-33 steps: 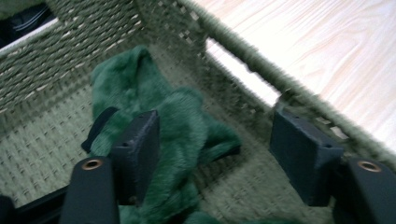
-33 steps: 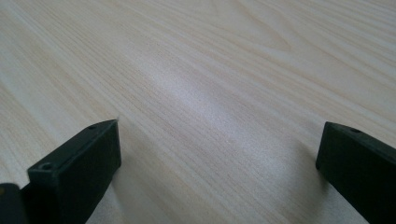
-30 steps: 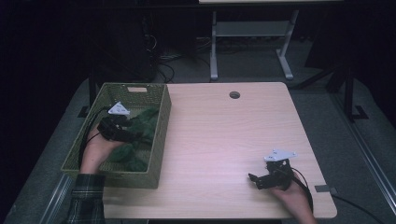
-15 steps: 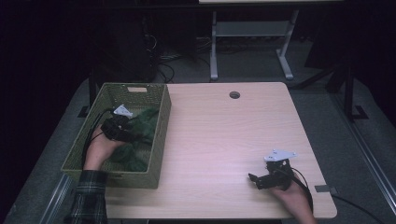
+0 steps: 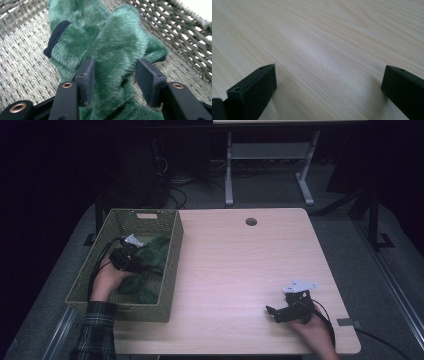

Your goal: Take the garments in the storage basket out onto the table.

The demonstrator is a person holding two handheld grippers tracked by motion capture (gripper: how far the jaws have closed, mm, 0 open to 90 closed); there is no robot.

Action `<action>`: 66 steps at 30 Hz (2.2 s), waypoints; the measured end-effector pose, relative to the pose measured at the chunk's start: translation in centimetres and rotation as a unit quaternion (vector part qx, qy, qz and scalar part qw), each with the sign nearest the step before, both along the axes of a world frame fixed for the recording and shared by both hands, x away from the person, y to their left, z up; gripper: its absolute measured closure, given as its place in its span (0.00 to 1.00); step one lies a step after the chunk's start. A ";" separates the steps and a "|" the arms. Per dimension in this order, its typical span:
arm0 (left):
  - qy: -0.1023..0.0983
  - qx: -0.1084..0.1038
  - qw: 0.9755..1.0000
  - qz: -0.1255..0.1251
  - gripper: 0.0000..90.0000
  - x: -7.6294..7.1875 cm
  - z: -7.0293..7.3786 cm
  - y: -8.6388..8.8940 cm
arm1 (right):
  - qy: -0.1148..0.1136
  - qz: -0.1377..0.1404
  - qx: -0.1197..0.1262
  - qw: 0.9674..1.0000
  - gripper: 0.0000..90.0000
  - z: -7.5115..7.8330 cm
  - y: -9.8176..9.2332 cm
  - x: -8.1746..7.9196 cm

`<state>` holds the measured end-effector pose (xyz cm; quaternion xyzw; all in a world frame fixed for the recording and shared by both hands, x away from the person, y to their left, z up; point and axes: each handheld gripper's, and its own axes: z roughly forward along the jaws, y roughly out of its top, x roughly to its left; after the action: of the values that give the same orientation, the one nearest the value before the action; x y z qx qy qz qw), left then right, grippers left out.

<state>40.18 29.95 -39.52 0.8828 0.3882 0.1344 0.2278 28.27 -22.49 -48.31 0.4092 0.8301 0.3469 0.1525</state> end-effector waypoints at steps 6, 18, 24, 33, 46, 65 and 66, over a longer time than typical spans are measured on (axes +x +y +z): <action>0.014 0.019 1.000 0.006 0.54 0.3 -0.7 -0.1 | 0.000 0.000 0.000 1.000 0.00 0.0 0.0 0.0; 0.048 0.001 0.999 0.019 0.95 0.2 -0.4 0.1 | 0.002 -0.003 0.001 1.000 0.00 0.0 0.0 0.0; 0.036 -0.055 0.997 0.029 0.96 -0.6 1.9 0.7 | 0.002 -0.003 0.001 1.000 0.00 0.0 0.0 0.0; 0.015 -0.128 0.991 0.041 0.96 -2.1 5.4 1.7 | 0.002 -0.004 0.001 1.000 0.00 0.0 0.0 -0.1; -0.010 -0.190 0.981 0.026 0.96 -2.9 10.6 1.5 | 0.003 -0.006 0.003 1.000 0.00 0.0 0.0 -0.1; -0.051 -0.222 0.974 -0.005 0.97 -3.4 18.0 -0.6 | 0.005 -0.008 0.004 1.000 0.00 0.0 0.1 -0.2; -0.053 -0.224 0.973 -0.008 0.97 -3.5 18.4 -0.7 | 0.005 -0.008 0.004 1.000 0.00 0.0 0.1 -0.2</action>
<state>36.72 29.24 -21.13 0.8039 0.3887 0.0889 0.4414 28.11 -22.42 -48.28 0.4179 0.8264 0.3465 0.1493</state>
